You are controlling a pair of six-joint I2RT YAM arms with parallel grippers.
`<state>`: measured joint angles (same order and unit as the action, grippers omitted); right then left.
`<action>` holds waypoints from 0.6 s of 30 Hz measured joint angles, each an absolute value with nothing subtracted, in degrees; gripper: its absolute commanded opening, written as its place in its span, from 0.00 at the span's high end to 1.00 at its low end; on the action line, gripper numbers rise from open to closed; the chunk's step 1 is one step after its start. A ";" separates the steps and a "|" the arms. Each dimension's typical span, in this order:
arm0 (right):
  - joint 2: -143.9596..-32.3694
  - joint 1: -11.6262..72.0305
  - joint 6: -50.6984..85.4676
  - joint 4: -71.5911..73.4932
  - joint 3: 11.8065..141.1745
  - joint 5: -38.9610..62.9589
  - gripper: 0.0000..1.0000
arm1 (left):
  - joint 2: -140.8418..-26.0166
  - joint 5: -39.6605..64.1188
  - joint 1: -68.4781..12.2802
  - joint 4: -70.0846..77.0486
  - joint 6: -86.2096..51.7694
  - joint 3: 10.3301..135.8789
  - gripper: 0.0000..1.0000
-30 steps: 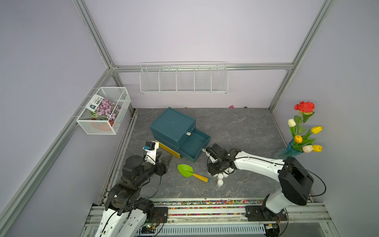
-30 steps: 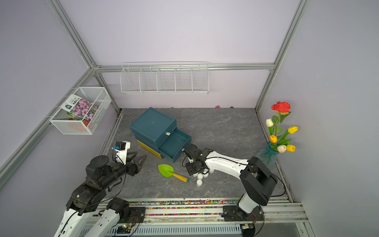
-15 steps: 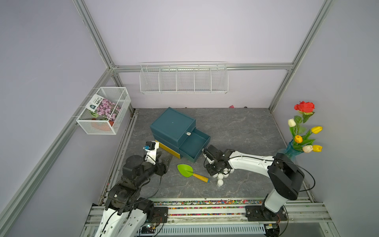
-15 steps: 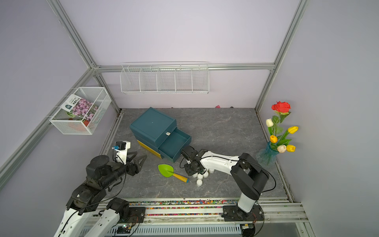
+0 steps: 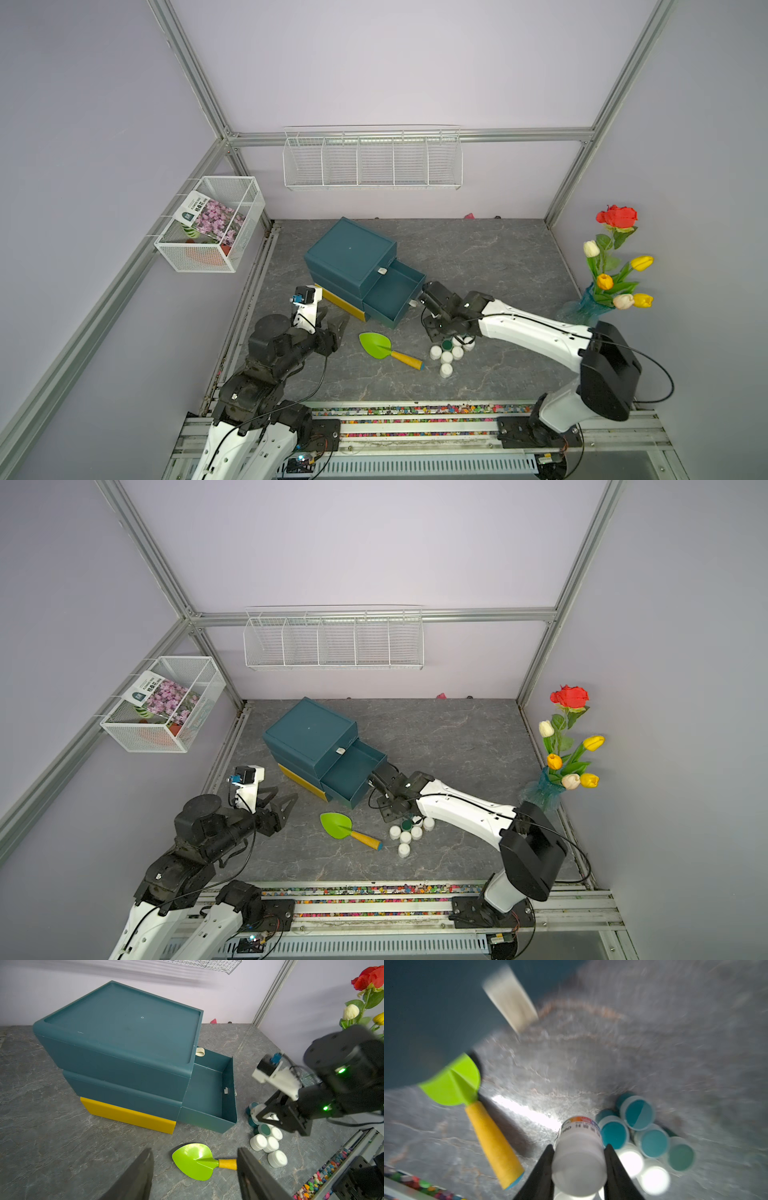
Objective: Put the paint cans in the drawer according to color
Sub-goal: Place the paint can in the drawer.
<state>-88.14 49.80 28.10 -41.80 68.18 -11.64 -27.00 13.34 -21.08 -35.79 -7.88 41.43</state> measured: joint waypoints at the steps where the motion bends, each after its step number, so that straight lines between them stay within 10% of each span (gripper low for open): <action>1: -87.22 49.74 28.23 -42.22 69.89 -12.23 0.89 | -27.00 13.34 -21.08 -35.79 -7.88 41.43 0.33; 18: -107.02 50.09 28.40 -45.74 98.87 -0.62 0.90 | -26.98 13.32 -21.08 -35.79 -7.88 41.34 0.33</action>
<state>-107.02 50.09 28.40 -45.74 98.87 -0.62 -26.98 13.32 -21.08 -35.79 -7.88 41.34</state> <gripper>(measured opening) 0.349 0.668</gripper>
